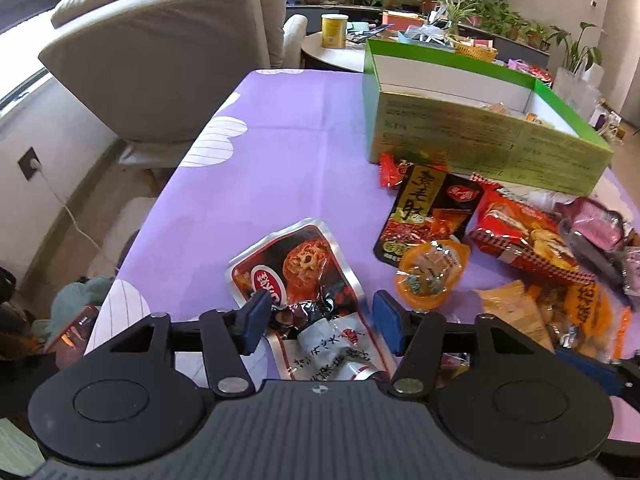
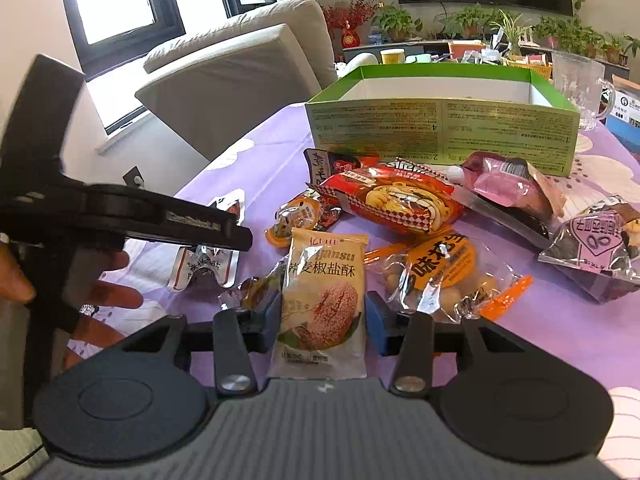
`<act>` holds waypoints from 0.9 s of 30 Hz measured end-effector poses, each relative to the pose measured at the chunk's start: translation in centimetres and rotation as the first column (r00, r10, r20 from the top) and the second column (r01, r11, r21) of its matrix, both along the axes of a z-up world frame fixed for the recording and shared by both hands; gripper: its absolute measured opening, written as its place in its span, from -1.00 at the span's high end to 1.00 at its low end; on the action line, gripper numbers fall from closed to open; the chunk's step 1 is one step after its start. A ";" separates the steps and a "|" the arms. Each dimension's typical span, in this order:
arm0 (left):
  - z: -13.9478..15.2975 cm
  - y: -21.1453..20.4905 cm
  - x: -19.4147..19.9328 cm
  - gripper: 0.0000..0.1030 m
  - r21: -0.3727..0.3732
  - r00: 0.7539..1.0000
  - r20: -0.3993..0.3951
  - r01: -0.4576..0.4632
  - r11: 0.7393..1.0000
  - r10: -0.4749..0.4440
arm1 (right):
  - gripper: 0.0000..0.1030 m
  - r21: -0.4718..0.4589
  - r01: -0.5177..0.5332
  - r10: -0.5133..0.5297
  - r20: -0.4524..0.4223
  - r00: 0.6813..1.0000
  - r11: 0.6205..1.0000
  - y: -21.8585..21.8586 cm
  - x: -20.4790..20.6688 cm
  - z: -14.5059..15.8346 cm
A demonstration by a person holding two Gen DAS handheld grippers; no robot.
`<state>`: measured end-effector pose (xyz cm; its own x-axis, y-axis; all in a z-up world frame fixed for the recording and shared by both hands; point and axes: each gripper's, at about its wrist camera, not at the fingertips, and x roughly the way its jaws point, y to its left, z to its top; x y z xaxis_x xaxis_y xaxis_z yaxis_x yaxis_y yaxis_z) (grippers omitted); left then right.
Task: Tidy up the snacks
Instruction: 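Lift the beige pastry packet with the right gripper while the left gripper carries the red packet toward the box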
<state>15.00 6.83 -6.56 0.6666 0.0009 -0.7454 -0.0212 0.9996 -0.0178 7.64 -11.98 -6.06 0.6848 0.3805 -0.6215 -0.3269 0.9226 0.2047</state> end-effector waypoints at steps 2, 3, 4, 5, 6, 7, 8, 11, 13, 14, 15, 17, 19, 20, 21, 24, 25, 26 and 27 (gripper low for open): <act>-0.1 0.0 0.0 -0.12 0.008 1.000 0.004 -0.006 1.000 0.006 | 0.09 0.008 0.000 0.000 0.006 1.000 1.000 -0.1 -0.1 0.1; -0.1 0.2 0.0 -0.10 -0.002 1.000 0.006 -0.012 1.000 0.012 | 0.09 0.011 0.000 -0.001 0.010 1.000 1.000 -0.2 -0.1 0.1; 0.0 0.4 -0.1 -0.06 -0.014 1.000 0.008 -0.010 1.000 0.010 | 0.09 0.013 0.000 0.000 0.015 1.000 1.000 -0.3 -0.2 0.2; 0.0 0.7 -0.1 -0.01 -0.032 1.000 0.013 -0.005 0.999 0.005 | 0.09 0.015 -0.001 0.001 0.021 1.000 1.000 -0.4 -0.3 0.4; 0.2 1.1 -0.3 0.13 -0.059 1.000 0.025 -0.007 0.998 0.008 | 0.09 0.019 -0.002 0.002 0.028 1.000 1.000 -0.5 -0.4 0.5; 0.5 1.5 -0.5 0.21 -0.084 0.999 0.040 -0.013 0.996 0.017 | 0.09 0.025 -0.004 0.003 0.034 0.999 1.000 -0.6 -0.5 0.7; 0.9 1.8 -0.7 0.25 -0.097 0.998 0.055 -0.015 0.995 0.020 | 0.09 0.029 -0.007 0.005 0.043 0.999 1.000 -0.7 -0.6 0.8; 2.1 2.0 -1.0 0.45 -0.104 0.995 0.097 0.014 0.994 -0.004 | 0.09 0.046 -0.020 0.017 0.076 0.997 0.999 -1.0 -0.9 1.7; 3.0 2.0 -1.2 0.64 -0.103 0.993 0.120 0.032 0.994 -0.019 | 0.09 0.053 -0.028 0.022 0.117 0.993 0.998 -1.2 -1.0 2.7; 3.4 1.9 -1.2 0.77 -0.100 0.991 0.133 0.044 0.994 -0.030 | 0.09 0.054 -0.030 0.023 0.139 0.990 0.998 -1.3 -1.1 3.2; 3.6 1.8 -1.2 0.81 -0.099 0.990 0.138 0.051 0.994 -0.037 | 0.09 0.054 -0.029 0.020 0.160 0.987 0.998 -1.4 -1.0 3.7; 4.0 1.8 -1.1 0.81 -0.106 0.987 0.152 0.063 0.992 -0.047 | 0.09 0.055 -0.016 0.005 0.187 0.982 0.998 -1.7 -0.7 4.4; 4.2 1.7 -1.2 0.80 -0.094 0.985 0.165 0.071 0.993 -0.055 | 0.09 0.054 -0.003 -0.008 0.208 0.978 0.999 -2.0 -0.4 4.9; 4.1 1.7 -1.1 0.80 -0.077 0.986 0.157 0.069 0.995 -0.057 | 0.09 0.049 0.003 -0.014 0.214 0.977 0.999 -2.2 -0.3 5.0; 3.8 1.6 -1.0 0.72 -0.059 0.988 0.140 0.067 0.996 -0.058 | 0.09 0.045 0.012 -0.021 0.217 0.976 0.999 -2.4 -0.2 5.0; 2.2 1.6 -0.1 0.14 -0.015 0.998 0.048 0.044 0.999 -0.044 | 0.09 0.050 0.023 -0.033 0.205 0.978 0.999 -2.7 0.2 4.6; 1.8 1.7 0.0 0.13 -0.010 0.999 0.035 0.028 1.000 -0.027 | 0.09 0.052 0.026 -0.036 0.197 0.980 0.998 -2.7 0.3 4.3; 1.5 1.8 0.1 0.12 -0.018 0.999 0.034 0.008 1.000 -0.007 | 0.09 0.053 0.027 -0.036 0.189 0.981 0.998 -2.9 0.2 4.1; 1.4 1.9 0.2 0.11 -0.042 0.999 0.043 -0.002 0.999 0.004 | 0.09 0.054 0.026 -0.035 0.181 0.983 0.998 -2.9 0.3 3.8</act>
<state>15.17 8.70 -5.14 0.6980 -0.0278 -0.7155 -0.0226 0.9979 -0.0607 7.99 -14.86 -2.21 0.7962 0.3860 -0.4659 -0.3348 0.9225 0.1921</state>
